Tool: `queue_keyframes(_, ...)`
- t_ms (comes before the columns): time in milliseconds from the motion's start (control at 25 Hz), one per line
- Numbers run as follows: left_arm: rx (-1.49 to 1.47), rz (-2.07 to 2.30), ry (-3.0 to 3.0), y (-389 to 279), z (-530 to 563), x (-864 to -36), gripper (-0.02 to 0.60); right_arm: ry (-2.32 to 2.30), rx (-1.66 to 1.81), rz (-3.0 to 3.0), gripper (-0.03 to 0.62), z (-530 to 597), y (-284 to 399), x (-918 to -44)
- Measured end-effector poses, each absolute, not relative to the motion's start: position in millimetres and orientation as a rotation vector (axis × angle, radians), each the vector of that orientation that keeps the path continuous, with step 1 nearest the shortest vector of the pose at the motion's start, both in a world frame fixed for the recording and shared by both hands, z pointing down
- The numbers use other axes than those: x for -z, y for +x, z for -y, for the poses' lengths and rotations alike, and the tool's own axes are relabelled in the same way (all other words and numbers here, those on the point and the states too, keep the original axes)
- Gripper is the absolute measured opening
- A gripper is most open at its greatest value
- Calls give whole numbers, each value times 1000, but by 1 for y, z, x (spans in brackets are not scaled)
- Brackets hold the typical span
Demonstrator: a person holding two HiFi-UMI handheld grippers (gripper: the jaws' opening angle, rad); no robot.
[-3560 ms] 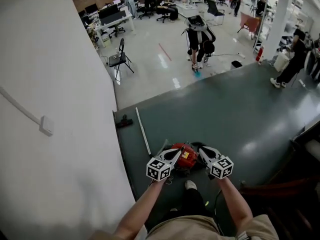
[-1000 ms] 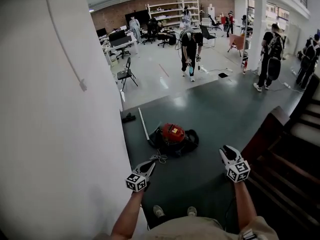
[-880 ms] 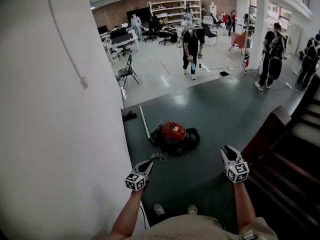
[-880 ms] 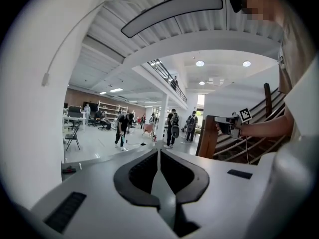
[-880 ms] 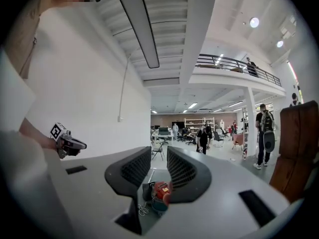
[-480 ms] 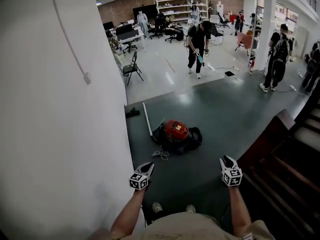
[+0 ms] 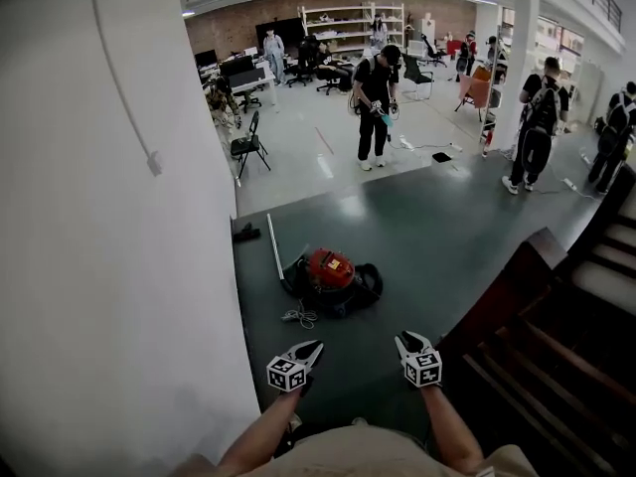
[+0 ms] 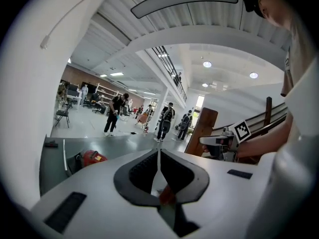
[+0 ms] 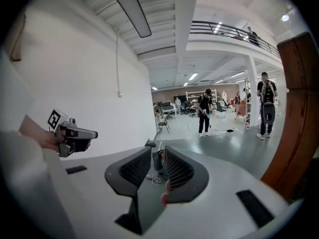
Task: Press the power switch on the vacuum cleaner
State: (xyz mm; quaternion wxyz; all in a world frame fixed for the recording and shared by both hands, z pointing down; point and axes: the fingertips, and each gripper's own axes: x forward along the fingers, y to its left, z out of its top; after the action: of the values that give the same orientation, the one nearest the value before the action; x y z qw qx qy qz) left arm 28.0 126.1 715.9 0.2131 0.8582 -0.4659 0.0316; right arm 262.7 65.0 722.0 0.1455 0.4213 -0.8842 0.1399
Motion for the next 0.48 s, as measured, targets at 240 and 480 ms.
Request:
queue_keyframes(240, -124, 1185, 2478, 89, -102, -699, 8, 1122, -369, 2590, 89, -57, 249, -708)
queue_keyframes(480, -144, 1134, 2524, 118, -96, -686, 8, 985, -427, 2630, 89, -65, 231, -698)
